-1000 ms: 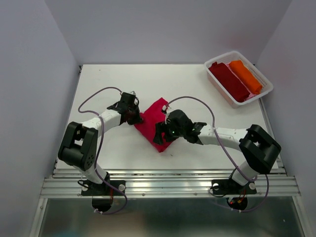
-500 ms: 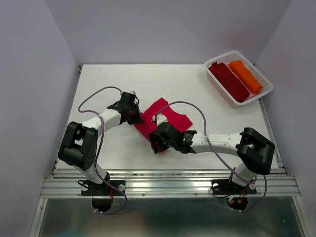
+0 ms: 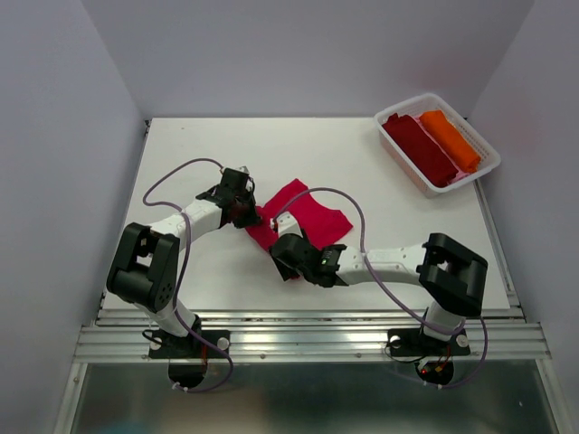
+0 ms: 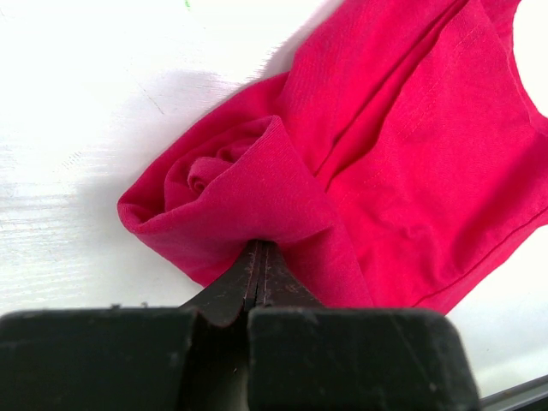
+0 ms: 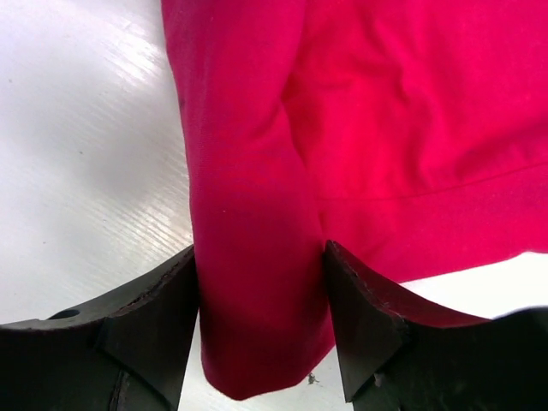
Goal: Roll the t-shirts
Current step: Roll the T-shirt to the center of the board.
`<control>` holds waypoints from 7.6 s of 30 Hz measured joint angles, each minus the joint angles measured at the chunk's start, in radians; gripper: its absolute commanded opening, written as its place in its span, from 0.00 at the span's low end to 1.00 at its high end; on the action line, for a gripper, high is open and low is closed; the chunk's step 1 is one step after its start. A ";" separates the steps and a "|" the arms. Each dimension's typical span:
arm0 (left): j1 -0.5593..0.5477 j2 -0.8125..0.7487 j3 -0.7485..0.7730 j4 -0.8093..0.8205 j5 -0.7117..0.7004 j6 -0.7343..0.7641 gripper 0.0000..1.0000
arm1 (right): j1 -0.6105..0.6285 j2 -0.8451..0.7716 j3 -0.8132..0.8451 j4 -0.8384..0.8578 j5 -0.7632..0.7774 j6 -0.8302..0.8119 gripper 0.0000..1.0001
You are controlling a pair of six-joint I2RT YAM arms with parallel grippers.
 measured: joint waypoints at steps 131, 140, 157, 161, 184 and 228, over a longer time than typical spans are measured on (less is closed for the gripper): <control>-0.140 -0.114 0.063 -0.066 -0.146 0.040 0.00 | -0.217 -0.125 -0.213 0.109 -0.325 0.203 0.01; -0.122 0.046 0.041 -0.013 -0.156 0.008 0.00 | -0.217 -0.126 -0.231 0.137 -0.320 0.203 0.01; -0.103 -0.018 0.041 -0.026 -0.171 -0.021 0.00 | -0.217 -0.189 -0.261 0.113 -0.301 0.179 0.01; -0.127 -0.063 0.038 -0.029 -0.130 -0.024 0.00 | -0.217 -0.230 -0.212 0.045 -0.289 0.163 0.01; -0.213 -0.006 -0.043 0.034 -0.037 -0.079 0.00 | -0.217 -0.112 -0.096 0.101 -0.322 0.183 0.01; -0.116 0.001 -0.014 -0.007 -0.178 -0.040 0.00 | -0.238 -0.085 -0.258 0.299 -0.326 0.258 0.01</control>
